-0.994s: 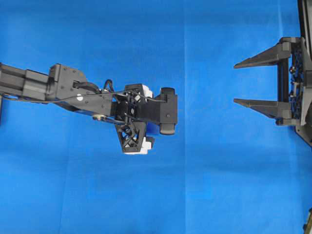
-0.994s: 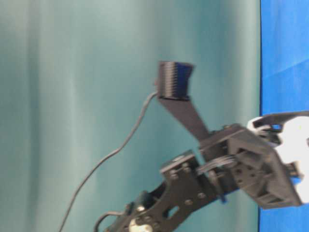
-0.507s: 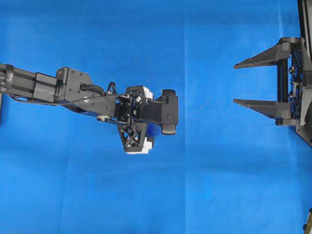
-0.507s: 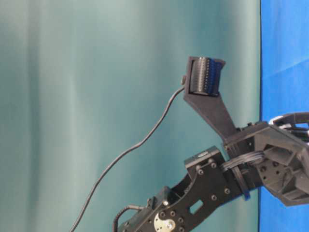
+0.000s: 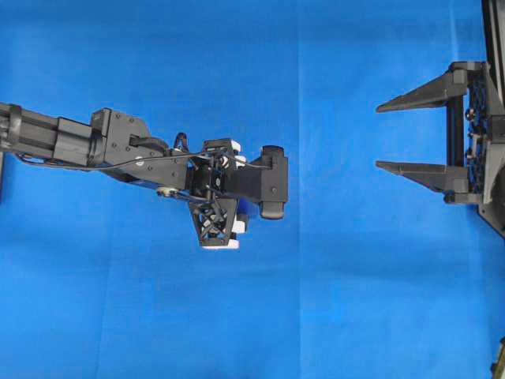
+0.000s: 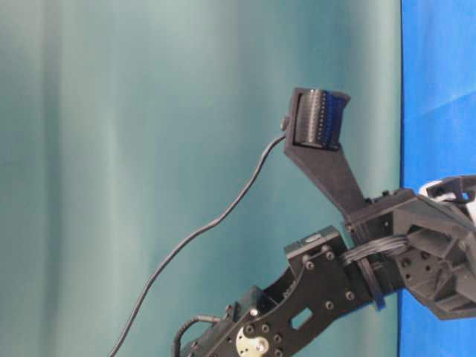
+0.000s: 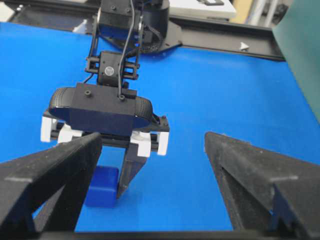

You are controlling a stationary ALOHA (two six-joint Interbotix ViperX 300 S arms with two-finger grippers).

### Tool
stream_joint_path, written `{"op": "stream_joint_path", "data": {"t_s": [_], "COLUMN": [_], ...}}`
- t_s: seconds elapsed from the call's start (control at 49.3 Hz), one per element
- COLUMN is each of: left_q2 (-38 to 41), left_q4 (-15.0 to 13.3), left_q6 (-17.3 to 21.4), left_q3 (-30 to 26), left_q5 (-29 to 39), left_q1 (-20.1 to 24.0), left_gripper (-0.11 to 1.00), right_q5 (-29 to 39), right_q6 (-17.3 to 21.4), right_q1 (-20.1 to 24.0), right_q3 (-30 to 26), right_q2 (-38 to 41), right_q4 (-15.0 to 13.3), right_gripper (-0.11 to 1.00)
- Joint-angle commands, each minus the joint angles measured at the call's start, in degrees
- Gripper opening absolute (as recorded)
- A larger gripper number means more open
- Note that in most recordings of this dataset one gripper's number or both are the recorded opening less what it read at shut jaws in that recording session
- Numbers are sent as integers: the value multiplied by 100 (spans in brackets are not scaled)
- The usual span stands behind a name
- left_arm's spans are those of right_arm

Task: Handover the blue block to the right arm after grasping it with the left arm, then place it in the designated position.
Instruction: 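Close the left gripper on the blue cube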

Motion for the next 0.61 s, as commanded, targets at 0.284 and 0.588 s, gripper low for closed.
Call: {"op": "stream_joint_path", "data": {"t_s": [0.284,0.588], "left_q2": [-167,-483], "left_q4": [9,9], "left_q6": [-18,-9], "left_q3": [-105,-141], "left_q5": [0,264], "left_q1": [-35,-35], "left_gripper": [48,48], "right_q5": [-26,-26], "right_q6": [0,0], "right_q1": [-18,-18], "right_q3": [-97,-97], "right_q2": [26,26], "right_q4": [18,18], "right_gripper": [96,96]}}
